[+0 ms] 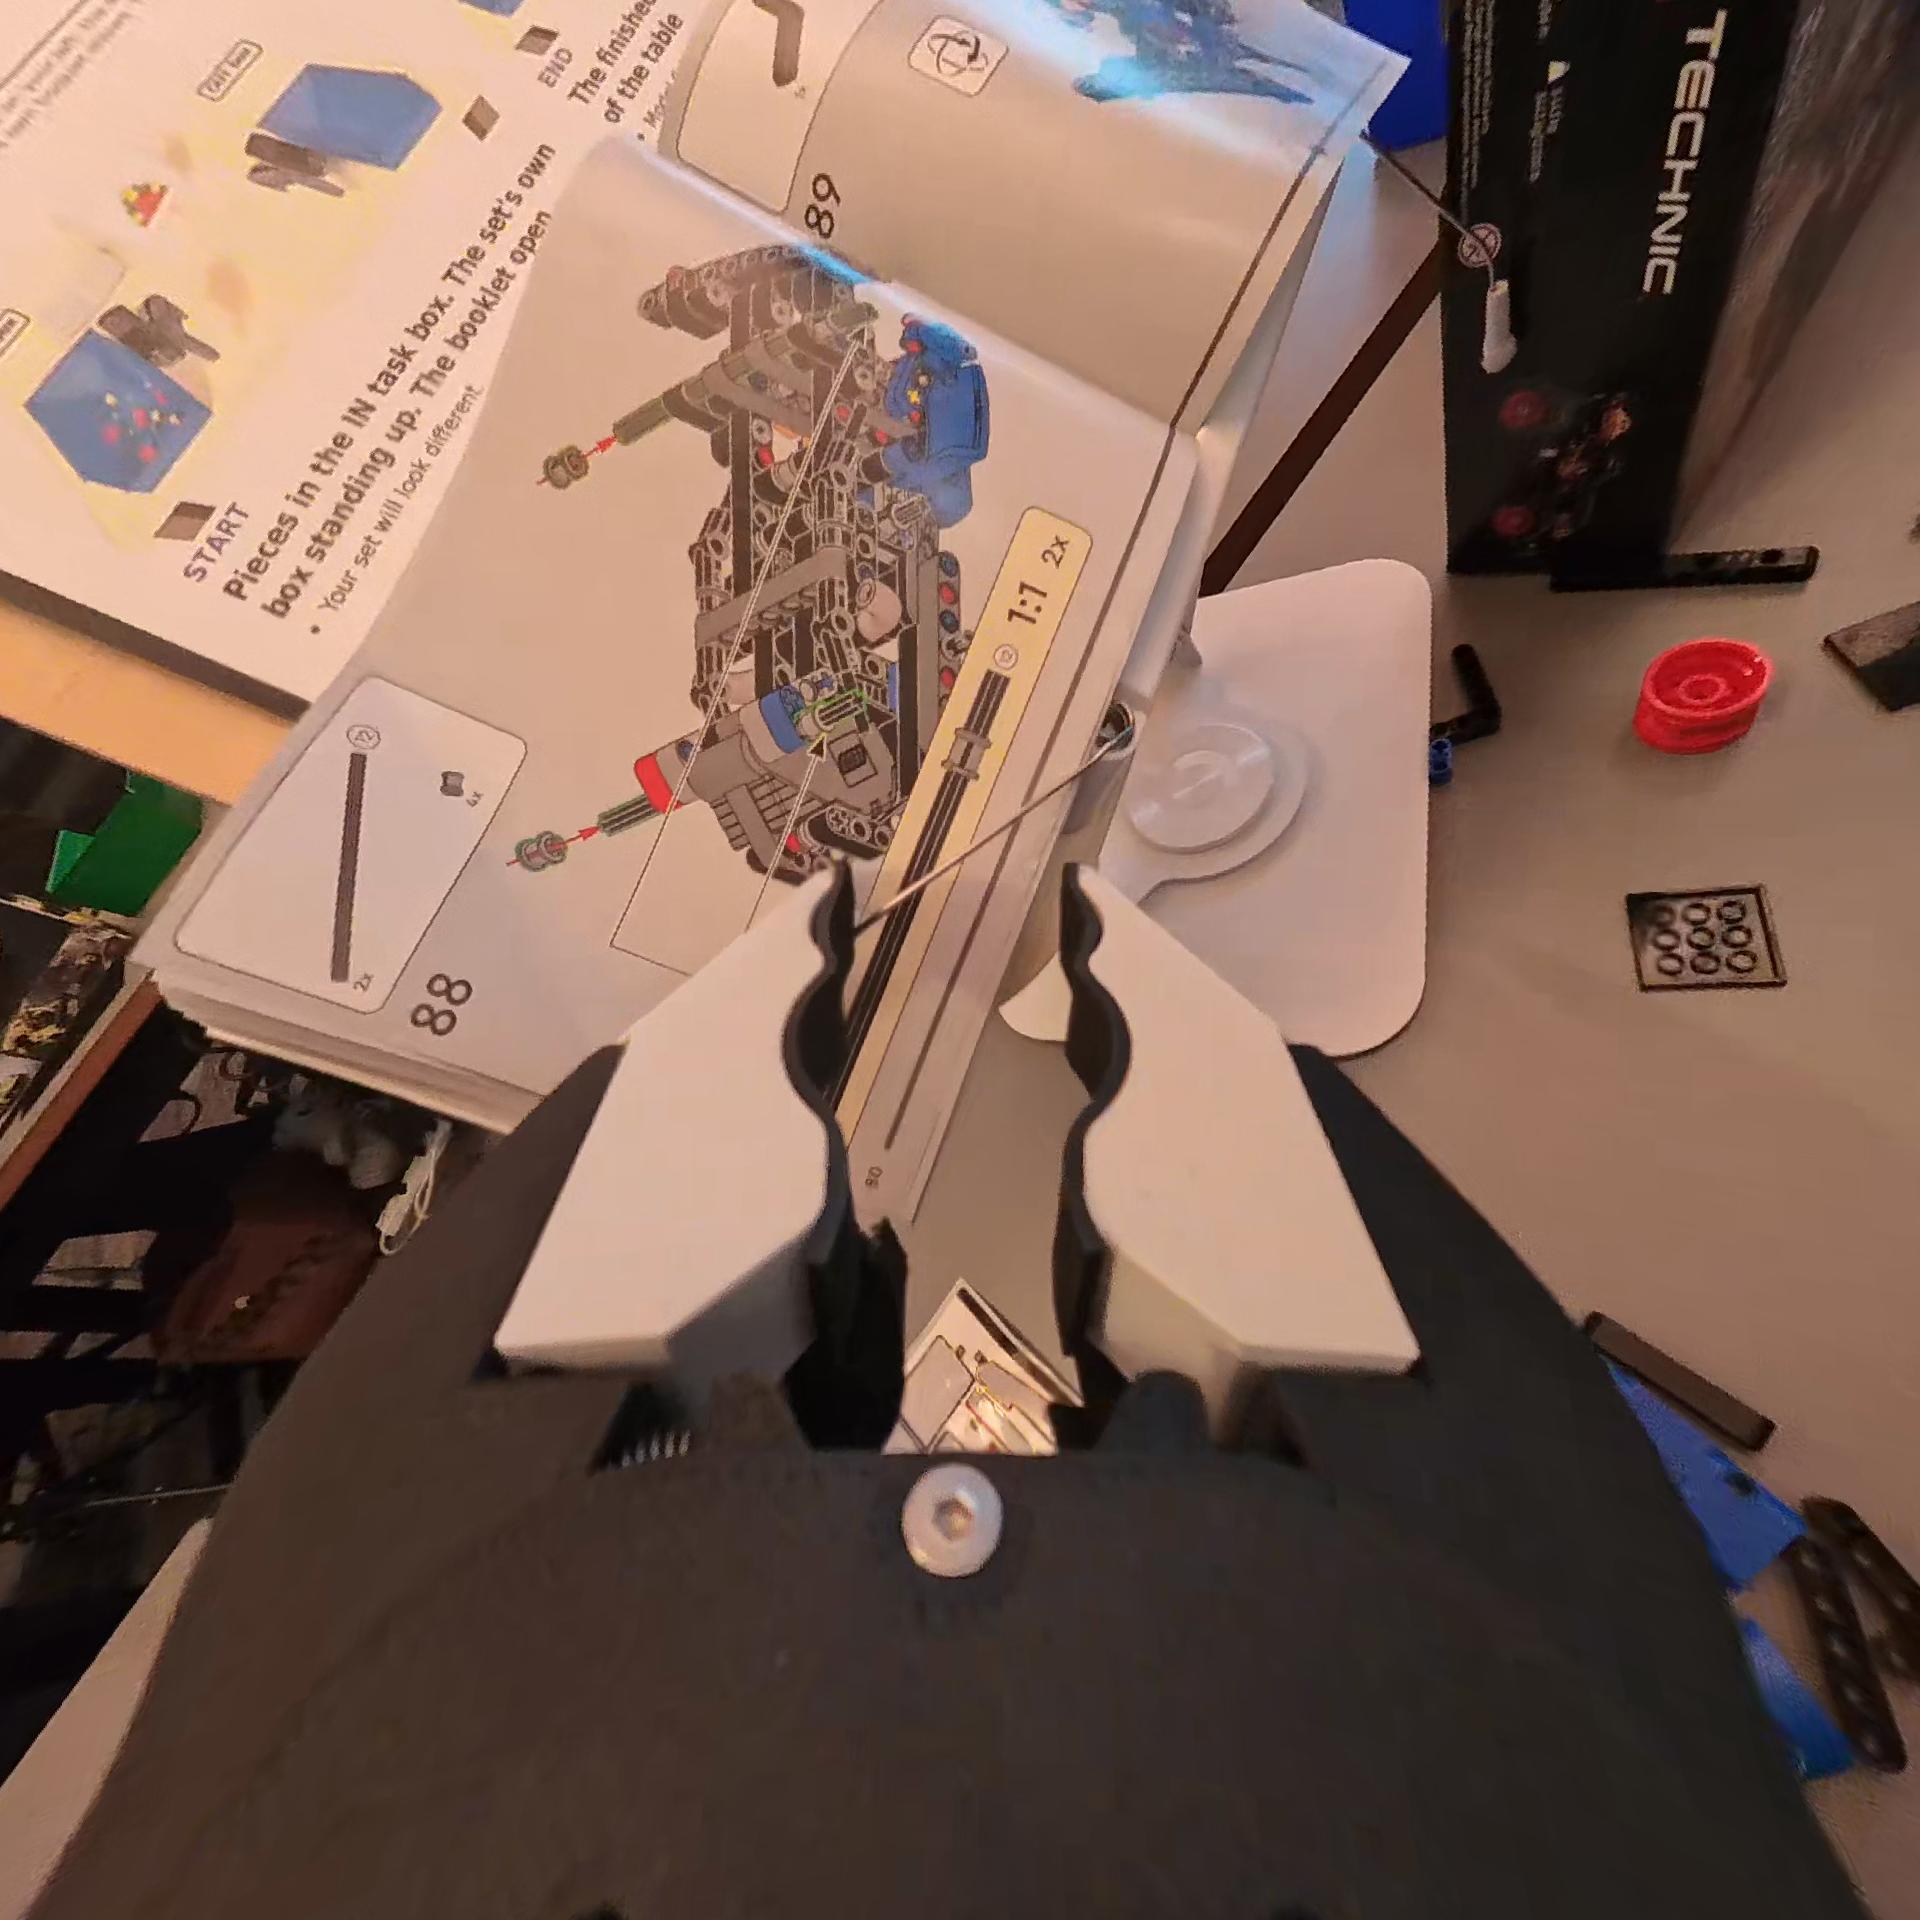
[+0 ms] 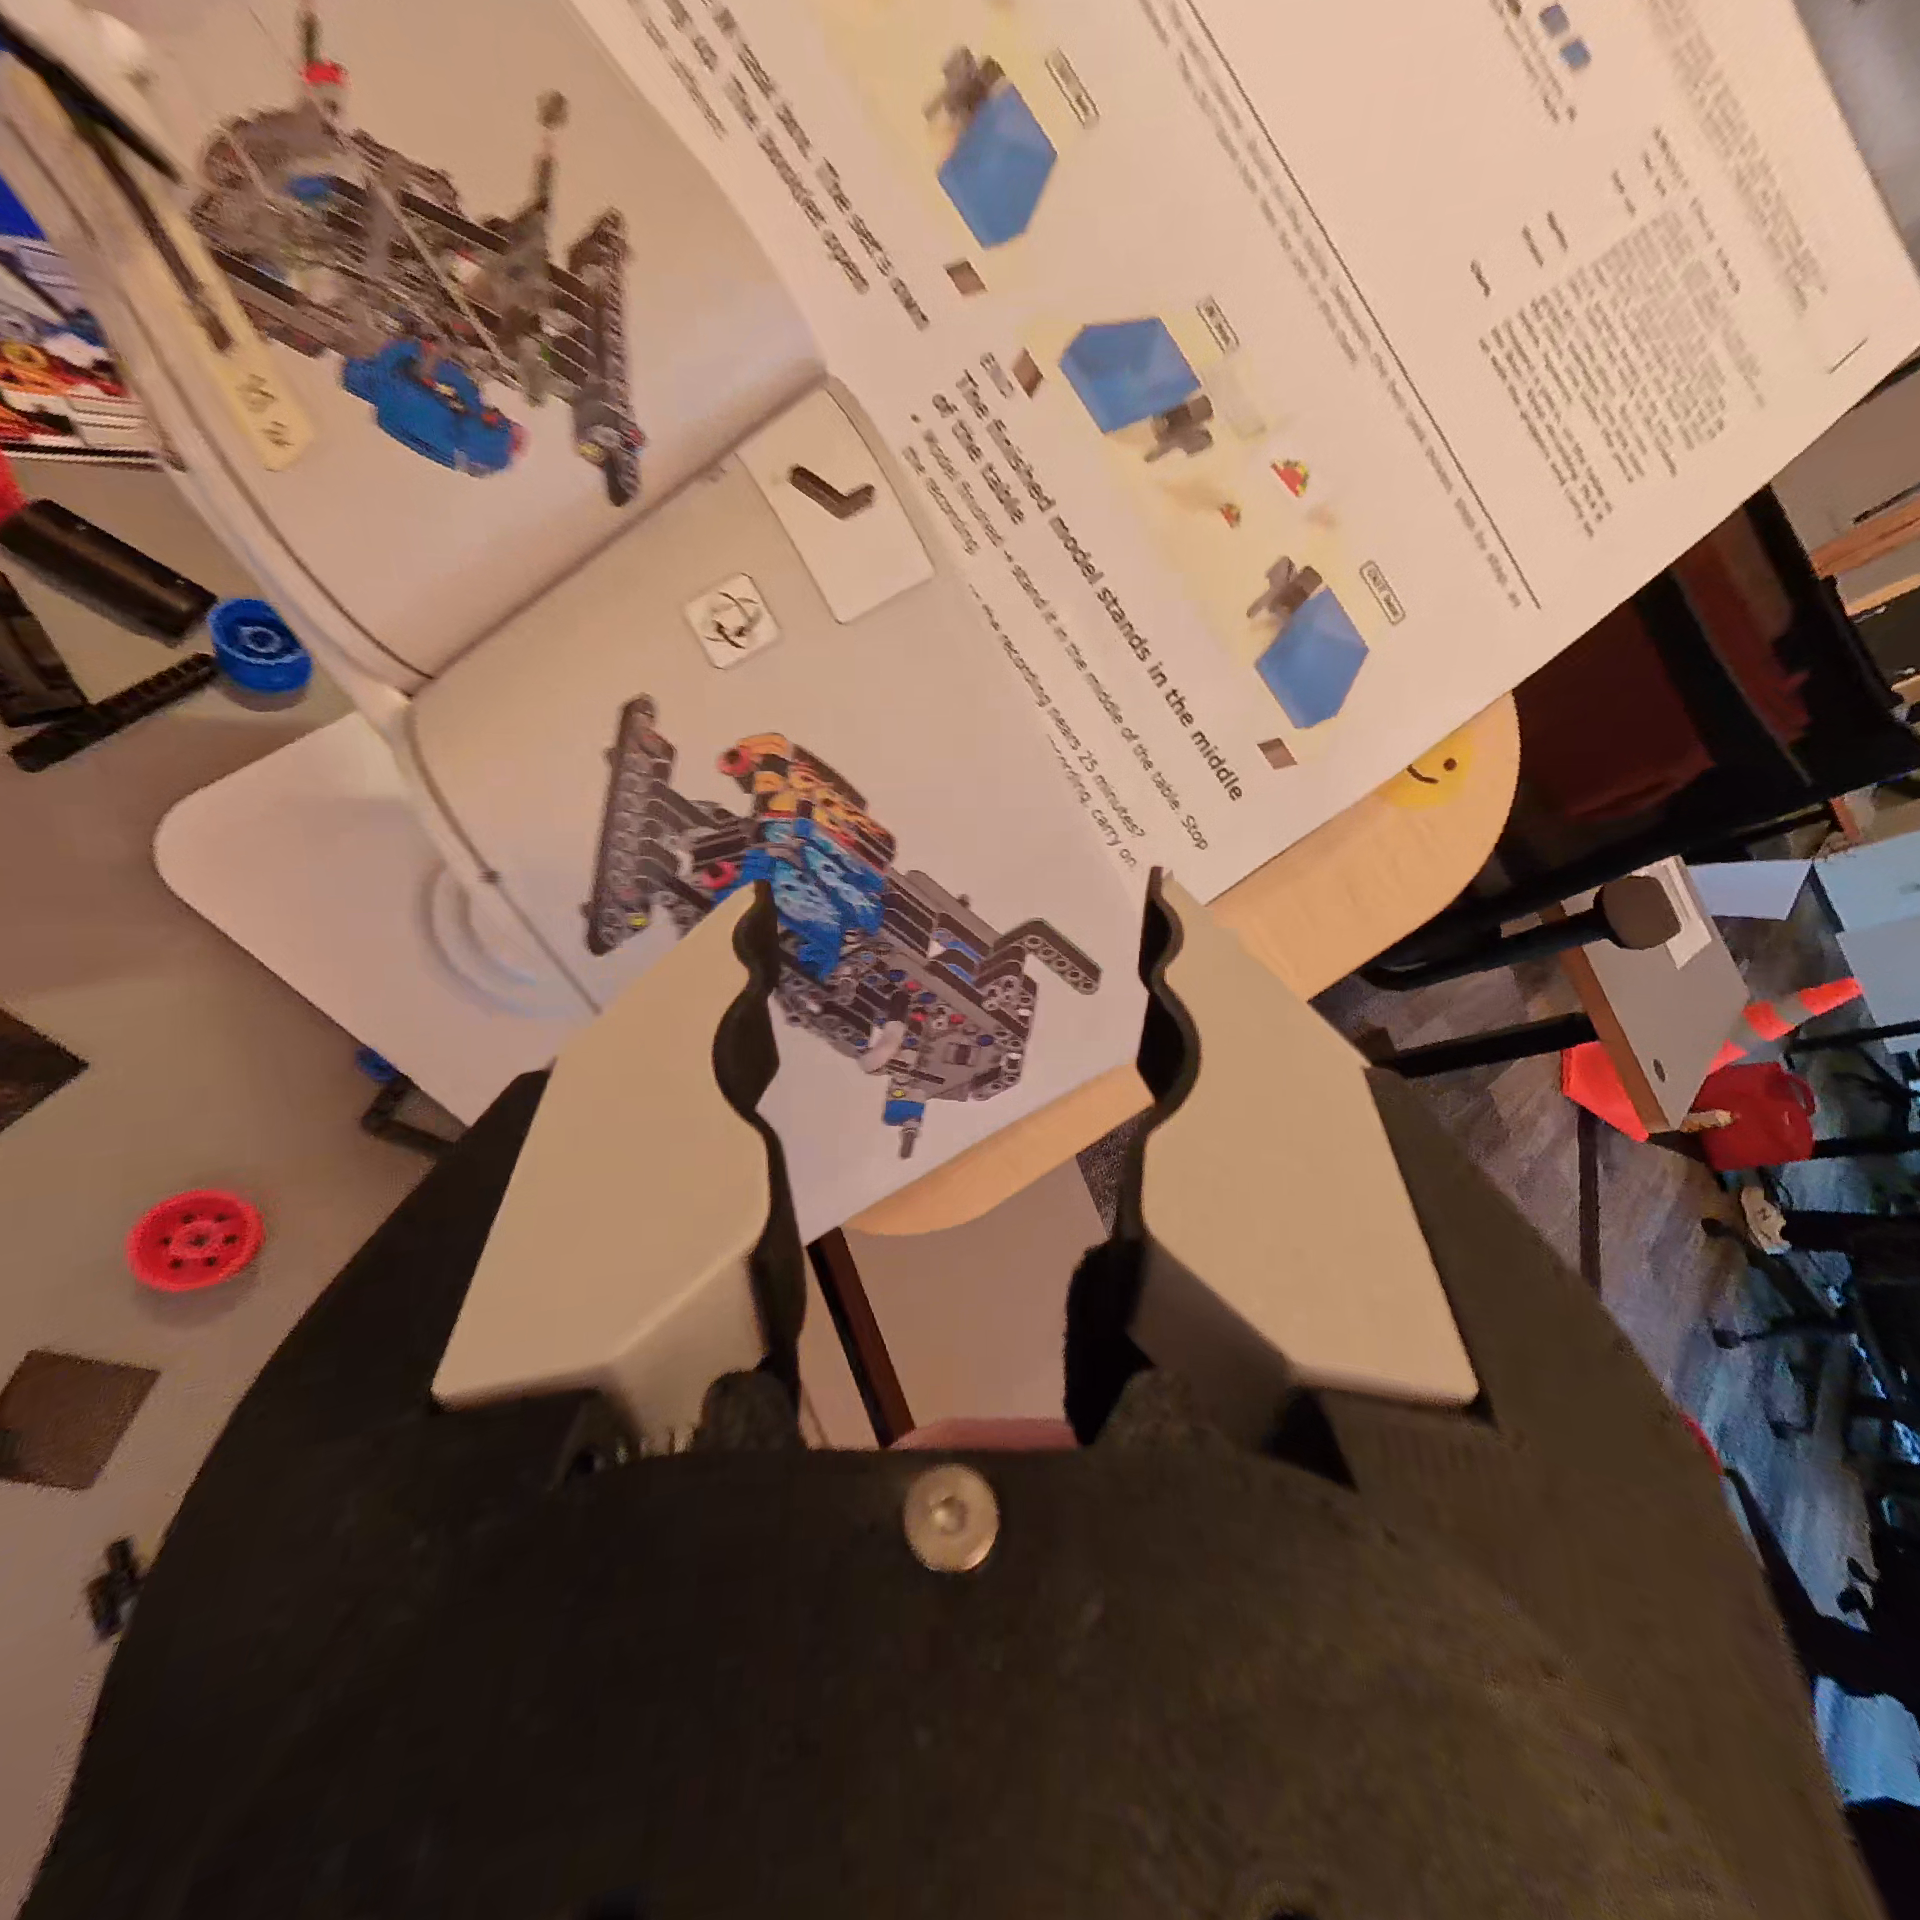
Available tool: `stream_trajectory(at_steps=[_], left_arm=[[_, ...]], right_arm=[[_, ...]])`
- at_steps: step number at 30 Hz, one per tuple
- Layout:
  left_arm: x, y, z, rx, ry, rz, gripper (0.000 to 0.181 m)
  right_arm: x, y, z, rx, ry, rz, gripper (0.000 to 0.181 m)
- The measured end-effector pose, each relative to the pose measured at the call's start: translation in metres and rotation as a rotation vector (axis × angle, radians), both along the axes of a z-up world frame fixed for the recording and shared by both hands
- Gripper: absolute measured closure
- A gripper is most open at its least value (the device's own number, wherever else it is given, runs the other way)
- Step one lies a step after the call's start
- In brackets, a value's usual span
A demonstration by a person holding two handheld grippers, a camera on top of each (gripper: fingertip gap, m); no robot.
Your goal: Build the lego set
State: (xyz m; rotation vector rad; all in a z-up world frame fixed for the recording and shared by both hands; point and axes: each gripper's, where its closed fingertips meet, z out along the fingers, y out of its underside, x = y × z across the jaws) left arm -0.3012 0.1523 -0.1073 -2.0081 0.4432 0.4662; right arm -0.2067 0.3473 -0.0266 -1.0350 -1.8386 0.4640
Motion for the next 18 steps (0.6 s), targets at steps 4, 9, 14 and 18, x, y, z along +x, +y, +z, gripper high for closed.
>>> stream_trajectory(at_steps=[4,9,14,18], left_arm=[[-0.002,-0.006,-0.003,-0.030,0.013,0.007,0.156],[0.001,-0.012,-0.009,-0.078,0.001,-0.002,0.156],[0.007,-0.020,-0.019,-0.158,-0.021,-0.024,0.159],[0.014,-0.025,-0.030,-0.224,-0.048,-0.046,0.159]], right_arm=[[-0.013,0.017,-0.001,-0.037,-0.009,-0.017,0.110],[-0.019,0.030,-0.020,-0.070,-0.106,-0.019,0.102],[-0.013,0.033,-0.043,-0.097,-0.178,-0.006,0.099],[-0.011,0.033,-0.046,-0.108,-0.156,-0.007,0.107]])
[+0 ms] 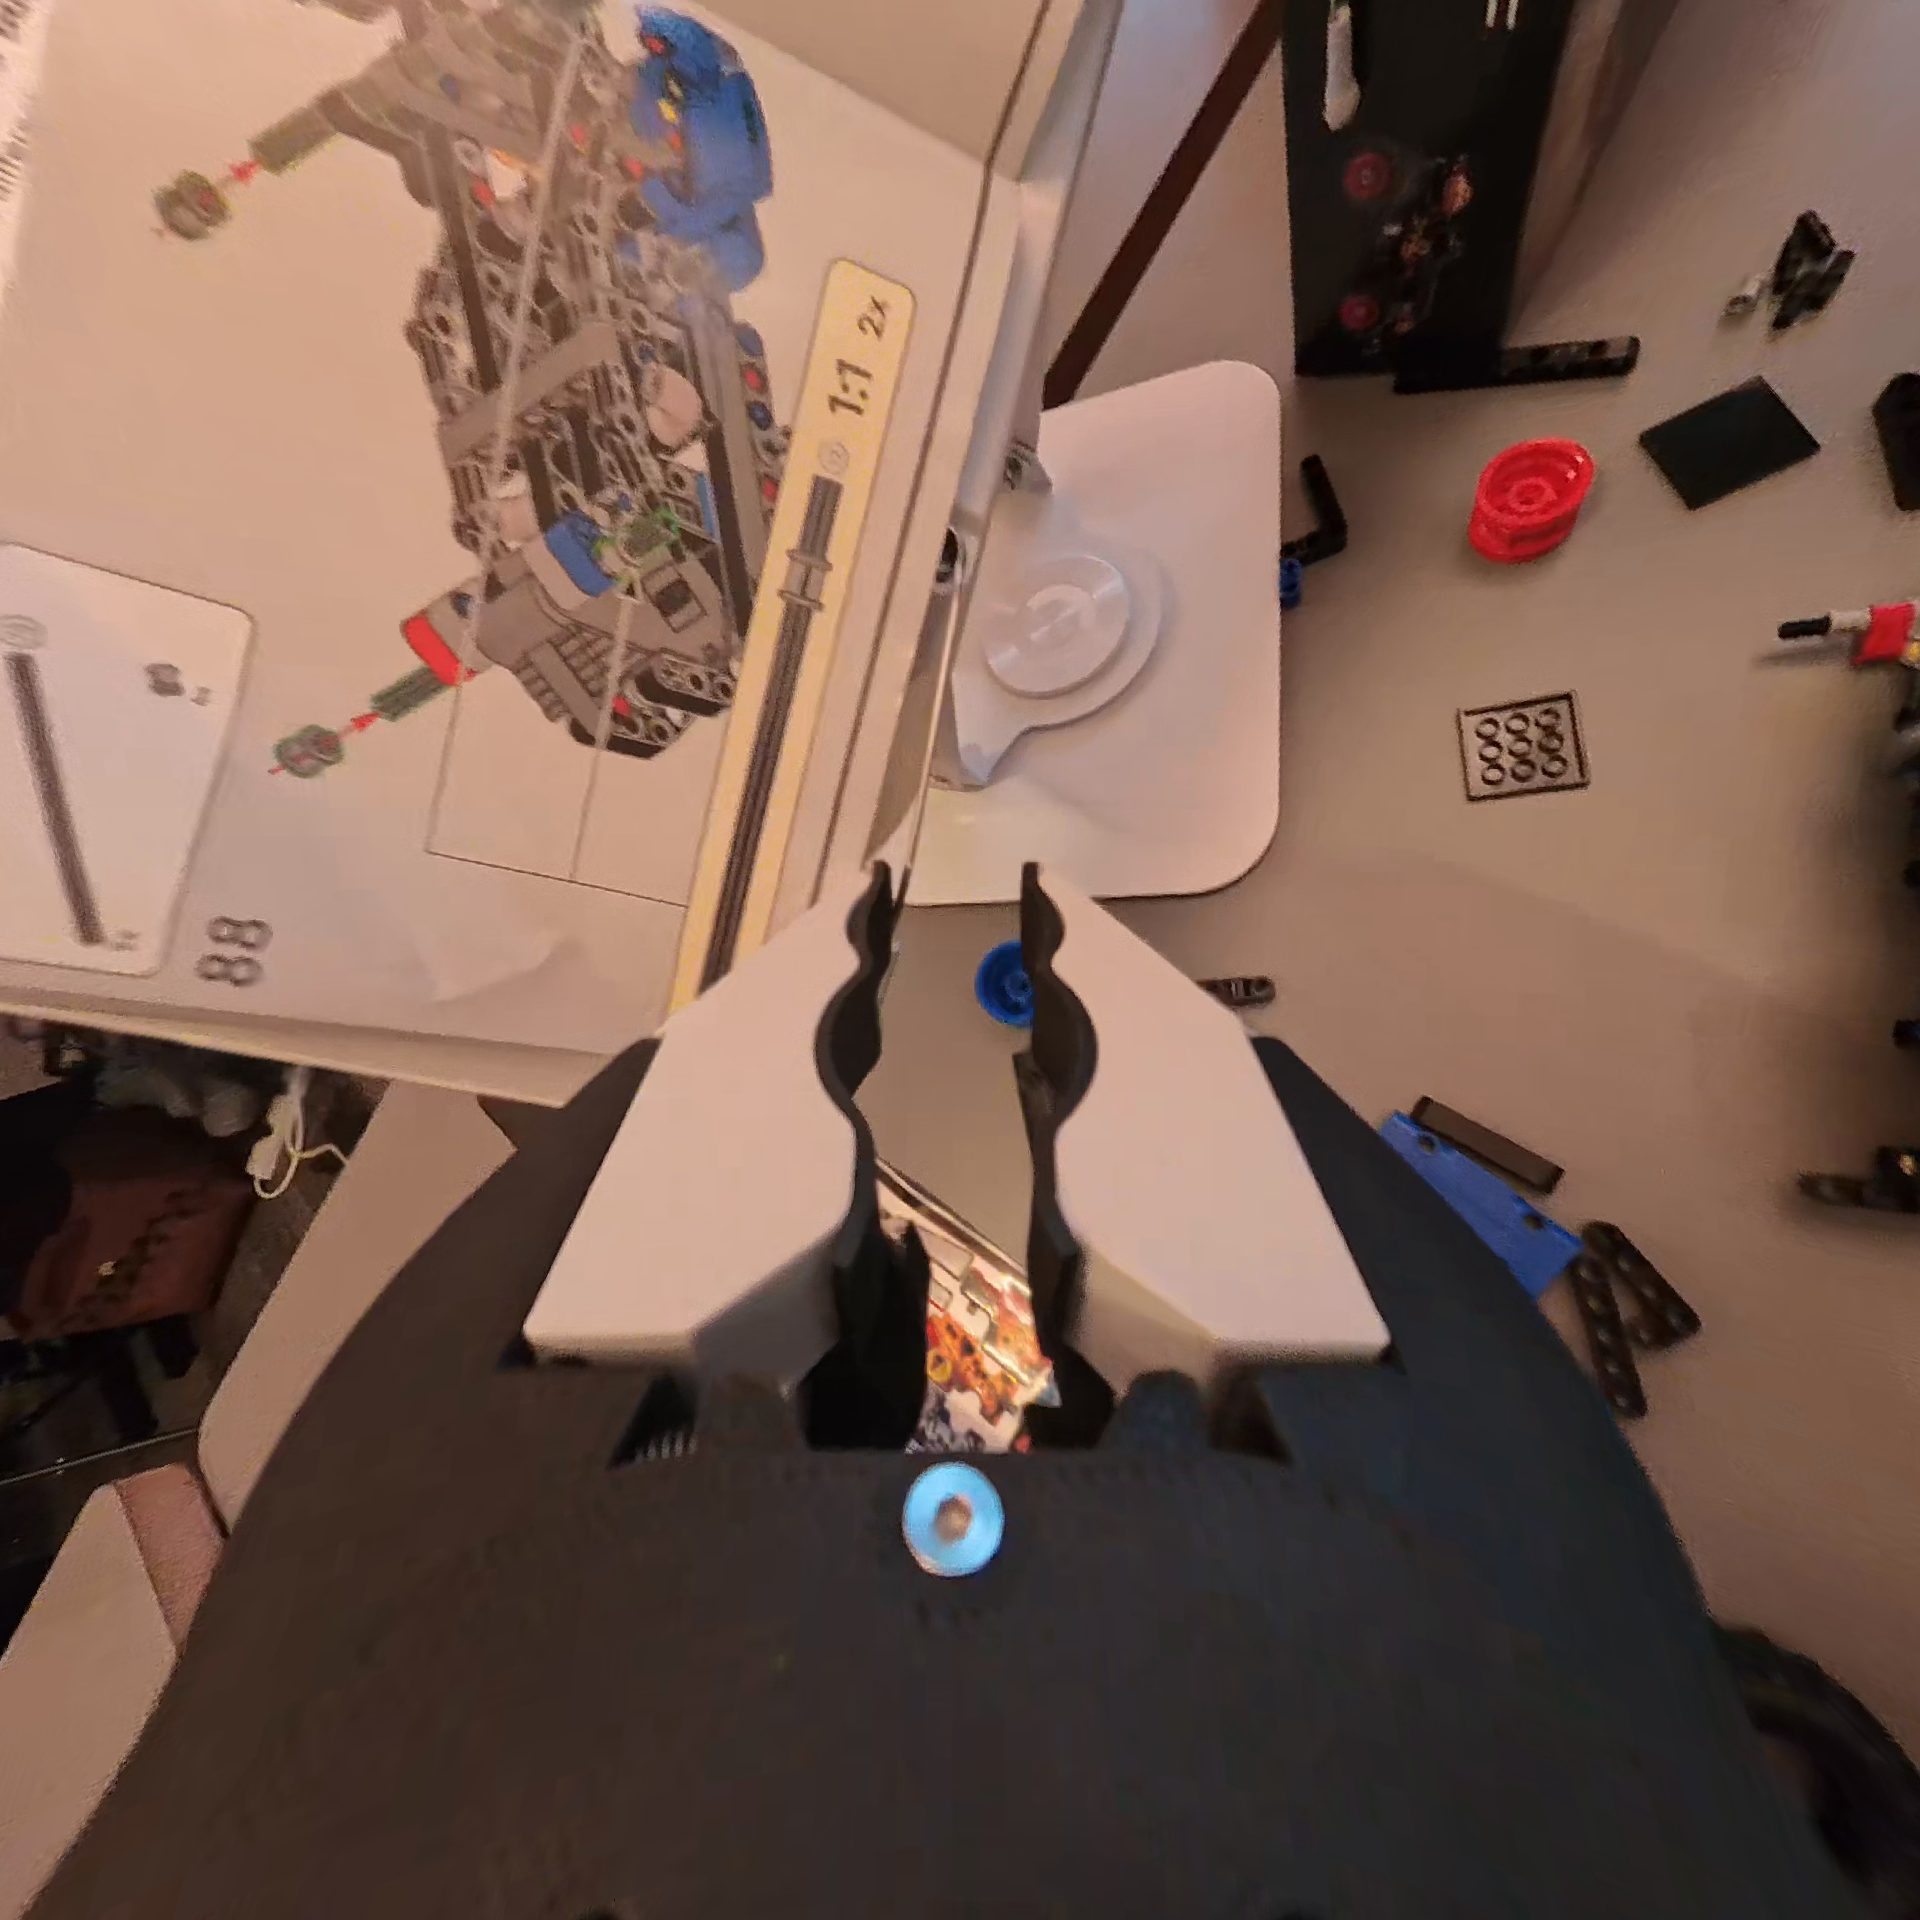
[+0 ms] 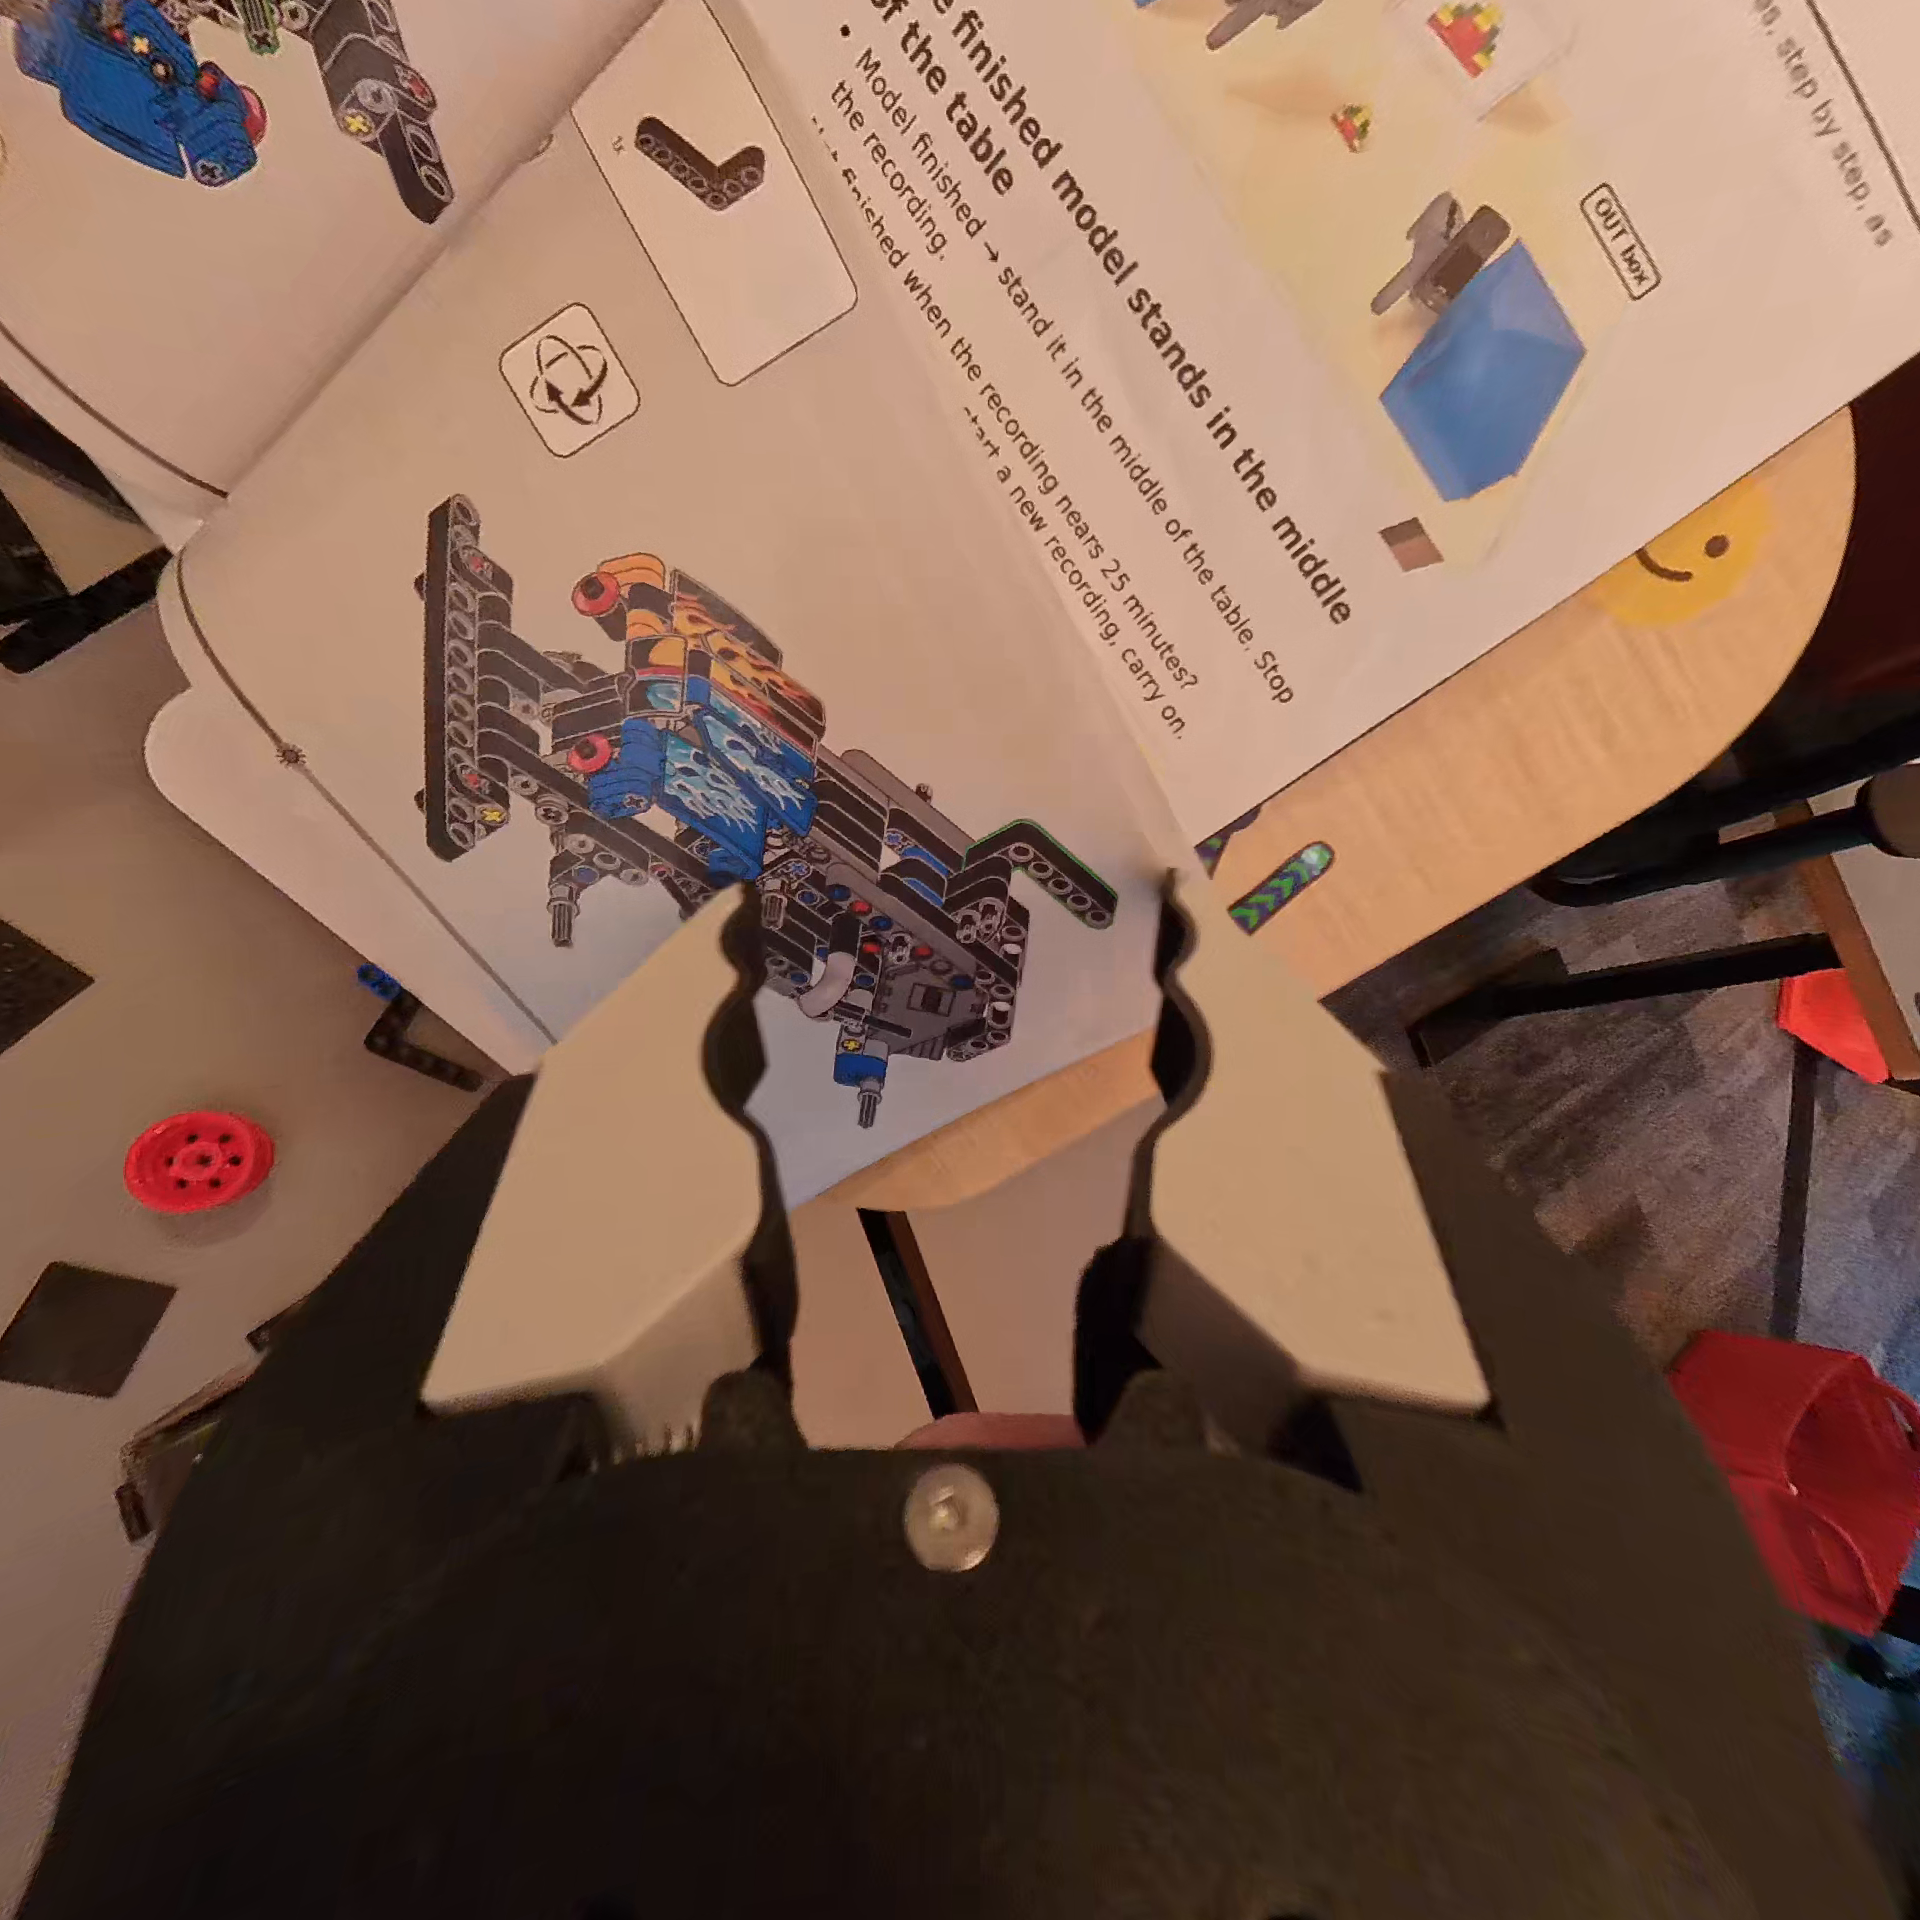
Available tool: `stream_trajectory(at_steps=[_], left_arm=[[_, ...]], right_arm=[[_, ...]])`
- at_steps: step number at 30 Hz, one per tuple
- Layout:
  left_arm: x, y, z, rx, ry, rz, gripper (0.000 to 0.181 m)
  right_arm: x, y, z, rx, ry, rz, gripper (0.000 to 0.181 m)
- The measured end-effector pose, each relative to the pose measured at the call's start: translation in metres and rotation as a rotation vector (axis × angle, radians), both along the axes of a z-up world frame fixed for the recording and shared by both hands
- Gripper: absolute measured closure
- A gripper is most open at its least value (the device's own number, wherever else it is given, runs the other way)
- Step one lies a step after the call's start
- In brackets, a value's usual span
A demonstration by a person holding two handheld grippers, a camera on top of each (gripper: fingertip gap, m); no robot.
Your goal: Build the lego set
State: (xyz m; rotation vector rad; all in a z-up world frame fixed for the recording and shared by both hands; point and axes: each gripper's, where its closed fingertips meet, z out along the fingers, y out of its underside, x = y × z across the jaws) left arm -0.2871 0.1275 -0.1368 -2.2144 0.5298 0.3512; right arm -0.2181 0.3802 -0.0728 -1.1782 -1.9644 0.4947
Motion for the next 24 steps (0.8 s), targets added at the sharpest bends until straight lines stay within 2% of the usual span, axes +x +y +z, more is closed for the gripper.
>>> stream_trajectory(at_steps=[2,6,10,13,14,16,21,24], left_arm=[[0.002,-0.002,-0.007,-0.037,-0.001,-0.006,0.158],[0.005,-0.001,-0.004,-0.036,0.004,-0.010,0.158],[0.019,0.006,0.008,-0.003,0.030,-0.036,0.156],[0.048,0.029,0.031,0.100,0.052,-0.096,0.155],[0.055,0.039,0.036,0.130,0.082,-0.099,0.155],[0.067,0.059,0.044,0.188,0.152,-0.095,0.151],[0.088,0.114,0.056,0.310,0.334,-0.085,0.144],[0.100,0.143,0.059,0.320,0.404,-0.110,0.145]], right_arm=[[0.001,-0.002,-0.003,0.001,0.006,0.011,0.120],[0.001,-0.002,-0.006,0.011,0.021,0.009,0.123],[-0.001,-0.001,-0.006,0.016,0.034,0.015,0.149],[-0.002,-0.001,-0.006,0.026,0.035,0.013,0.159],[-0.002,-0.003,-0.007,0.029,0.027,0.024,0.172],[-0.003,-0.008,-0.010,0.034,0.017,0.045,0.181],[-0.002,-0.015,-0.007,0.040,0.016,0.064,0.181],[-0.002,-0.018,-0.007,0.023,0.013,0.074,0.181]])
